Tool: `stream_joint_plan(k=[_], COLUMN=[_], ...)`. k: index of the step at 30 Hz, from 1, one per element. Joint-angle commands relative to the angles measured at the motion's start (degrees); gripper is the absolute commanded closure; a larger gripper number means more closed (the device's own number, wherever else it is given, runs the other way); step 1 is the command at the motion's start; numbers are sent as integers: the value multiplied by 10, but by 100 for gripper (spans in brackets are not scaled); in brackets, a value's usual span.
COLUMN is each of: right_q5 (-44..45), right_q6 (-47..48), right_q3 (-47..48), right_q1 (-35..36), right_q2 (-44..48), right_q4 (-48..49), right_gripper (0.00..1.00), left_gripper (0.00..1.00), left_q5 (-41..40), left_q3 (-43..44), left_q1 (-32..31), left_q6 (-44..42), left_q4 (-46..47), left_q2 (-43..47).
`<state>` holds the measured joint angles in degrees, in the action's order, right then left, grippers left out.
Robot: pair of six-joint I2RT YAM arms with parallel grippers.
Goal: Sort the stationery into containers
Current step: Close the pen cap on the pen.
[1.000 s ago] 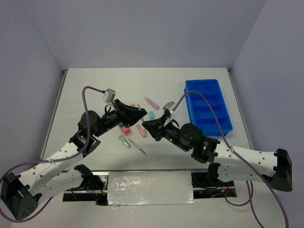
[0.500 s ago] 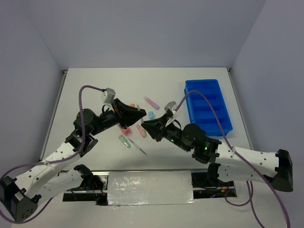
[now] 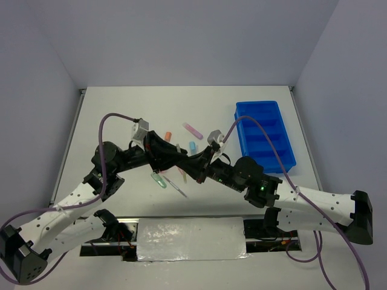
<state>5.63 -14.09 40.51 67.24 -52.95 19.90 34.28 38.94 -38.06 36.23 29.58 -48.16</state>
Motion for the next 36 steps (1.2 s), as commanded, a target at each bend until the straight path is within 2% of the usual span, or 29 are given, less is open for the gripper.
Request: stream_joint_plan(k=[1,2,3,7,14,21,24,25,30,33,35,36], right_q5=[6,8,10,22,14,10,7,6,7,4,3,3], right_q6=[-3,-4,-4,-5,-9,-15,-16,-16,-16,-15,-13,-13], right_q3=[15,12,11,17,15,24,25,25,28,33,37,38], right_q1=[-4,-4,-4,-4,-4,-4,-4,-4,-4,-4,-4,-4], right_q2=[8,14,16,26,26,11,11,12,13,9,6,5], right_q4=[29,34,35,16,2,-12,-14,-12,-14,-18,-16,-15], right_gripper=[100,100,100,100,100,100,100,100,100,100,100,100], left_gripper=[56,39,34,27,28,32,34,40,48,68,71,80], left_q5=[20,22,19,-45,-141,-108,-104,-103,-103,-102,-98,-88], left_q3=[25,25,26,39,42,49,48,47,47,41,37,28], left_q1=[-3,-3,-3,-3,-3,-3,-3,-3,-3,-3,-3,-3], left_q6=[-22,-26,-32,-49,-49,-38,-34,-34,-38,-36,-33,-27], left_q4=[21,19,14,-33,-60,-40,-33,-32,-43,-44,-40,-36], left_q2=[11,11,11,25,63,47,43,42,37,36,36,36])
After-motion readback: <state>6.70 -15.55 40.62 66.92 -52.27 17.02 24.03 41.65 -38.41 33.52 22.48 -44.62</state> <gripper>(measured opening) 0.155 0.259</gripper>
